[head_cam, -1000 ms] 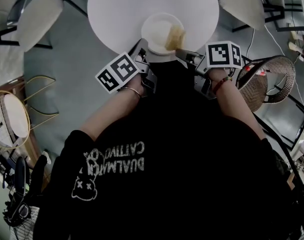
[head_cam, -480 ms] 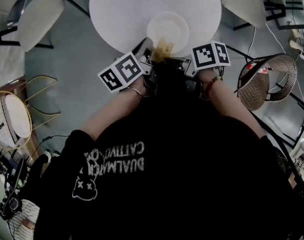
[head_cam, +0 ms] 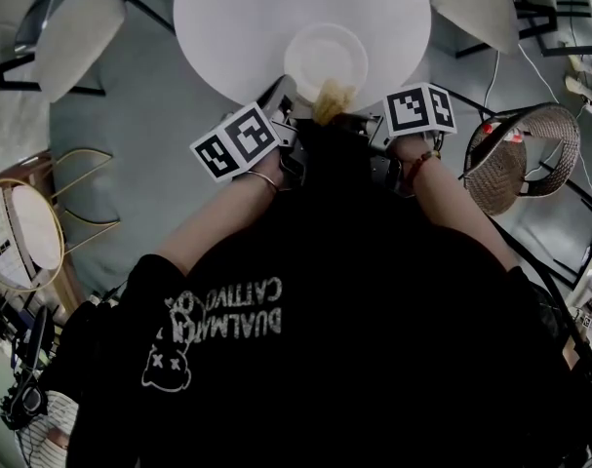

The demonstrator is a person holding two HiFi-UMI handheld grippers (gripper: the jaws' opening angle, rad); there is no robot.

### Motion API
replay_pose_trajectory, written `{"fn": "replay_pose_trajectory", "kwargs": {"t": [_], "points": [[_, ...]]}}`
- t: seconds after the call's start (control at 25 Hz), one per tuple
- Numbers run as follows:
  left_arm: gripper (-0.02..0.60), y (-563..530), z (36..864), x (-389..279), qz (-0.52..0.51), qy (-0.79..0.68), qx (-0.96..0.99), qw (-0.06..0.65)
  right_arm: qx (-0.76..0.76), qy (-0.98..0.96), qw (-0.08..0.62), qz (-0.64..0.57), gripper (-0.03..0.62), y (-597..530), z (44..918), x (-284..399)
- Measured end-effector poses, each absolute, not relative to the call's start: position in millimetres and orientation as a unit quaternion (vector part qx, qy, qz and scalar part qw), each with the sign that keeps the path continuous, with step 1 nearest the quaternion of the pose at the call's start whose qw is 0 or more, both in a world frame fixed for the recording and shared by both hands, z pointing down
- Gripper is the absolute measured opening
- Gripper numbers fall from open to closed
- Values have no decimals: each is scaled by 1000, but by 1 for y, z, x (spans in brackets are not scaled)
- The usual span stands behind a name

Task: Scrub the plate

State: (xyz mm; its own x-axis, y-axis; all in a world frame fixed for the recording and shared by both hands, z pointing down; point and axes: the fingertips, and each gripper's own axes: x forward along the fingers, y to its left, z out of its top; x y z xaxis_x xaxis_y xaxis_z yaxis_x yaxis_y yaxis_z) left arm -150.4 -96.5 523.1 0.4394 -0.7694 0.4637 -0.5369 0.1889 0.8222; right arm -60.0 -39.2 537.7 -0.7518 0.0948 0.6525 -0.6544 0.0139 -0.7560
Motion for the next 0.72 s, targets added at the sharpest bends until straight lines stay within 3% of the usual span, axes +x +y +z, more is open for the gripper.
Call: {"fn": "replay_pose_trajectory", "kwargs": {"t": [0.72], "points": [[18, -89, 533, -159, -81, -525, 623, 574, 331, -632, 197, 673, 9, -62, 544, -3]]}}
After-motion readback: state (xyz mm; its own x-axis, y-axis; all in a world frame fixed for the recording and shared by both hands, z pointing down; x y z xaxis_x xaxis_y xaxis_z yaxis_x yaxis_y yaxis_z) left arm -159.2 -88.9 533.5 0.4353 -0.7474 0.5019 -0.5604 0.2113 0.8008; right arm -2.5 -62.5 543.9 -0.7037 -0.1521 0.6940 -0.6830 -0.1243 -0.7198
